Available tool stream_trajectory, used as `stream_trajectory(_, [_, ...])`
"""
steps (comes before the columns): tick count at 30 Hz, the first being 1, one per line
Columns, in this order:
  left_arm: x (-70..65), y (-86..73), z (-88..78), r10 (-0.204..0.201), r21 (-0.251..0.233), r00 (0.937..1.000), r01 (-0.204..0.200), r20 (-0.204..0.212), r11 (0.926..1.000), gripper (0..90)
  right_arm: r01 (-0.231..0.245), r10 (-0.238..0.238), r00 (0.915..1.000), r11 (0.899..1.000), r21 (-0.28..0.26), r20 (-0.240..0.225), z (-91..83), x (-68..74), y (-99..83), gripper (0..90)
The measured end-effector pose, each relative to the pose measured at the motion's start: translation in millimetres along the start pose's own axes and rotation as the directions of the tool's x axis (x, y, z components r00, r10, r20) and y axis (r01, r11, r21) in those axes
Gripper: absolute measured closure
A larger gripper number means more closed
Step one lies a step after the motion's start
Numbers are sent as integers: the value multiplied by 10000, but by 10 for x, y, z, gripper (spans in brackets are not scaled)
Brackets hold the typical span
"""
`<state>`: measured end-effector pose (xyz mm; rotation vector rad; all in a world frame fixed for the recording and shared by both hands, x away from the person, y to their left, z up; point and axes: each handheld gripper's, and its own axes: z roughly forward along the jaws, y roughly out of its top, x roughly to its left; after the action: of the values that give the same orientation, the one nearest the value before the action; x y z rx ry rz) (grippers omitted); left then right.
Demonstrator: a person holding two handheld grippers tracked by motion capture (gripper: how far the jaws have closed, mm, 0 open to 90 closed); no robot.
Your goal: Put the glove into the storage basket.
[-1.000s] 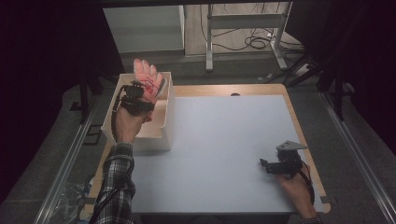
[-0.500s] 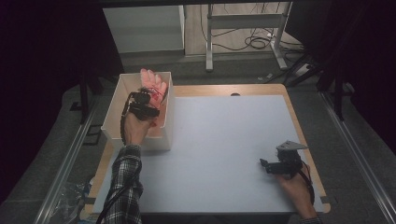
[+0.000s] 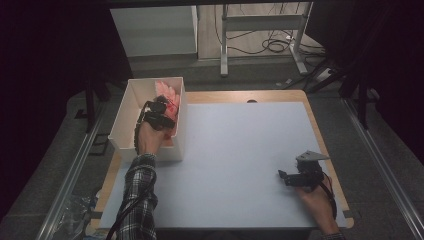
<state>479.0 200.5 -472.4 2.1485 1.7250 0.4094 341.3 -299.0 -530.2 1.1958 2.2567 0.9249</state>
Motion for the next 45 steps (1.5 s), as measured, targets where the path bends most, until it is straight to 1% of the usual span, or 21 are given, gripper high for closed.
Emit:
stream_trajectory(4, [-21, 19, 46, -53, 264, 9999, 48, 162, 9996, 366, 2, -2, 10000, 10000, 0, 1, 0, 0, 0, 125])
stream_trajectory(6, [-18, 25, 72, -93, 526, 9995, 77, 309, 9986, 329, 2, -2, 10000, 10000, -1, 0, 0, 0, 0, 125])
stream_trajectory(7, [-18, 25, 72, -93, 526, 9995, 77, 309, 9986, 317, 1, -1, 10000, 10000, 0, 0, 0, 0, 0, 125])
stream_trajectory(8, [-19, 25, 87, -63, 712, 9992, 35, 394, 9975, 303, 5, -5, 10000, 10000, -1, -4, 0, 0, 0, 125])
stream_trajectory(9, [-22, 26, 88, -47, 784, 9991, 14, 420, 9969, 285, 2, -2, 10000, 10000, 0, 0, 0, 0, 0, 125])
stream_trajectory(11, [-24, 26, 87, -8, 784, 9993, -21, 373, 9969, 240, 2, -2, 10000, 10000, 0, 1, 0, 0, 0, 126])
stream_trajectory(12, [-26, 25, 84, 9, 728, 9997, -26, 230, 9973, 240, 7, -7, 10000, 10000, 1, -1, 0, 0, 0, 126])
stream_trajectory(13, [-13, 27, 69, -42, 700, 9998, 30, 172, 9975, 207, 6, -6, 10000, 10000, -1, -1, 0, 0, 0, 126])
stream_trajectory(15, [-5, 27, 63, -80, 741, 9997, 62, 236, 9972, 189, 4, -4, 10000, 10000, 0, -3, 0, 0, 0, 125])
stream_trajectory(17, [10, 19, 53, -155, 770, 9990, 122, 427, 9970, 159, 3, -3, 10000, 10000, 2, 1, 0, 0, 0, 125])
stream_trajectory(21, [25, 12, 40, -201, 798, 9988, 166, 436, 9967, 114, 5, -5, 10000, 10000, 2, 2, 0, 0, 0, 125])
stream_trajectory(22, [31, 6, 32, -274, 769, 9984, 236, 486, 9968, 114, 7, -7, 10000, 10000, 1, -2, 0, 0, 0, 125])
stream_trajectory(23, [37, 1, 20, -301, 704, 9984, 267, 482, 9972, 82, 3, -3, 10000, 10000, 2, 1, 0, 0, 0, 126])
stream_trajectory(25, [52, -8, -13, -283, 615, 9982, 250, 526, 9978, 69, 7, -7, 10000, 10000, 1, 0, 0, 0, 0, 126])
stream_trajectory(29, [62, -24, -130, -209, 221, 9974, 194, 692, 9996, 57, 6, -6, 10000, 10000, 2, -2, 0, 0, 0, 125])
stream_trajectory(33, [52, -29, -202, -56, -42, 9978, 59, 657, 10000, 56, 7, -7, 10000, 10000, 0, -1, 0, 1, 0, 125])
stream_trajectory(39, [61, -54, -264, -62, -372, 9981, 86, 619, 9993, 51, 7, -7, 10000, 10000, 0, 0, 0, 1, 0, 126])
stream_trajectory(42, [78, -68, -312, -18, -592, 9982, 54, 604, 9982, 50, 10, -10, 10000, 10000, -3, 5, 0, 1, 0, 125])
stream_trajectory(43, [76, -74, -330, -82, -682, 9981, 124, 609, 9976, 49, 9, -9, 10000, 10000, -5, 4, 0, 1, 0, 125])
stream_trajectory(44, [82, -79, -378, 51, -834, 9983, -3, 579, 9965, 45, 10, -10, 10000, 10000, -4, 4, 0, 1, -1, 125])
stream_trajectory(45, [82, -83, -405, 40, -917, 9984, 12, 563, 9958, 44, 12, -12, 10000, 10000, -4, 7, 0, 2, 0, 126])
